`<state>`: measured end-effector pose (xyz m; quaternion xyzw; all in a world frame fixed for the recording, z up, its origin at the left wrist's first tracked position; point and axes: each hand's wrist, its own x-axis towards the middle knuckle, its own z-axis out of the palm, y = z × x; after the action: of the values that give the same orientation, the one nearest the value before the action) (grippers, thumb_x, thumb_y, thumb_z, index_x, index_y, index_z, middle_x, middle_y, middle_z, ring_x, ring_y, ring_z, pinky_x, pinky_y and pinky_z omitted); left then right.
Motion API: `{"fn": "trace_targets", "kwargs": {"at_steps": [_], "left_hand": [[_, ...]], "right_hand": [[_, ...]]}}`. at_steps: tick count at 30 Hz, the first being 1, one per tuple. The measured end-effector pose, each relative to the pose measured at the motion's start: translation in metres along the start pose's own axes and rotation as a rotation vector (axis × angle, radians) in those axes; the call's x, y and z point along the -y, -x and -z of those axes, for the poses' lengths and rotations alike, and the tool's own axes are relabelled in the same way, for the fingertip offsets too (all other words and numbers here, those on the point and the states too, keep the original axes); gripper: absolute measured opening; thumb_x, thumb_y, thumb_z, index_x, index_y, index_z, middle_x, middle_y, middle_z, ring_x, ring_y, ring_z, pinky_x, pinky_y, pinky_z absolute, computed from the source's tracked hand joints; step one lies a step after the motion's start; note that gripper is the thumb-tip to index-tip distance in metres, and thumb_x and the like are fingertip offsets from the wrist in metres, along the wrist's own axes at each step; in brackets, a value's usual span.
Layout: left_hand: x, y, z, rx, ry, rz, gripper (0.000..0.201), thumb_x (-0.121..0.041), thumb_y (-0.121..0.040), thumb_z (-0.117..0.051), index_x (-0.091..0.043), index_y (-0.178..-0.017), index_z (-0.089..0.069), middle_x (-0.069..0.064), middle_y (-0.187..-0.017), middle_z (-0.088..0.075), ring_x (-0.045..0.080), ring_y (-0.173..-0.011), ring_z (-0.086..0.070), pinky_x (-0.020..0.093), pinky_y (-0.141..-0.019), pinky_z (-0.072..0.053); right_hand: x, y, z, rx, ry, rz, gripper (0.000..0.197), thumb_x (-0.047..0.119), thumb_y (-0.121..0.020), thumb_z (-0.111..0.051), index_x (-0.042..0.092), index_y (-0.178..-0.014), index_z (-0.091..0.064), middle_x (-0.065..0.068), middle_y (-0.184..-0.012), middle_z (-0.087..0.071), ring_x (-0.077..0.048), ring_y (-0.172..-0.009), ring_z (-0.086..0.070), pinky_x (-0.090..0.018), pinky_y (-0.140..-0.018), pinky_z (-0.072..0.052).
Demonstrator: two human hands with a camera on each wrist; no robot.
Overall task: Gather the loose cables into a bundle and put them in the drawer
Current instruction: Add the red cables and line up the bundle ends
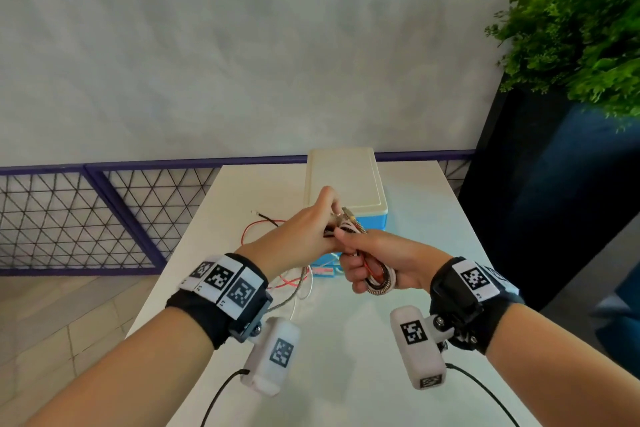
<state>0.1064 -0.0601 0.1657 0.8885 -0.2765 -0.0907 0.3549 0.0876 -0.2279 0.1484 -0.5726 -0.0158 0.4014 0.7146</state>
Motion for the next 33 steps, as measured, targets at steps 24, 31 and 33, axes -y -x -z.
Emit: {"fn": "trace_targets", "kwargs": {"at_steps": [24, 31, 33], "left_hand": [[0.028, 0.018, 0.016, 0.457, 0.756, 0.416, 0.030, -0.033, -0.095, -0.039, -0.013, -0.074, -0.045, -0.003, -0.053, -0.034, 0.012, -0.048, -0.037, 0.021, -0.063, -0.045], [0.008, 0.014, -0.008, 0.063, 0.603, 0.326, 0.033, -0.031, -0.102, -0.030, -0.015, -0.076, -0.041, -0.005, -0.058, -0.032, 0.009, -0.048, -0.039, 0.018, -0.058, -0.044], [0.005, 0.010, -0.015, -0.014, 0.472, 0.288, 0.034, -0.034, -0.102, -0.030, -0.017, -0.076, -0.043, -0.005, -0.059, -0.035, 0.012, -0.049, -0.042, 0.024, -0.057, -0.040]], "right_hand": [[0.011, -0.004, 0.036, -0.243, 0.169, 0.141, 0.024, 0.026, -0.101, -0.048, 0.011, -0.082, -0.052, 0.001, -0.057, -0.041, -0.011, -0.046, -0.042, -0.023, -0.047, -0.044], [0.006, -0.018, 0.019, -0.356, 0.139, 0.268, 0.034, 0.044, -0.097, -0.048, 0.013, -0.085, -0.051, 0.002, -0.059, -0.043, -0.012, -0.051, -0.046, -0.026, -0.055, -0.047], [0.003, -0.020, 0.016, -0.325, 0.084, 0.251, 0.045, 0.056, -0.089, -0.051, 0.011, -0.090, -0.053, 0.003, -0.061, -0.046, -0.013, -0.055, -0.048, -0.028, -0.060, -0.046]]}}
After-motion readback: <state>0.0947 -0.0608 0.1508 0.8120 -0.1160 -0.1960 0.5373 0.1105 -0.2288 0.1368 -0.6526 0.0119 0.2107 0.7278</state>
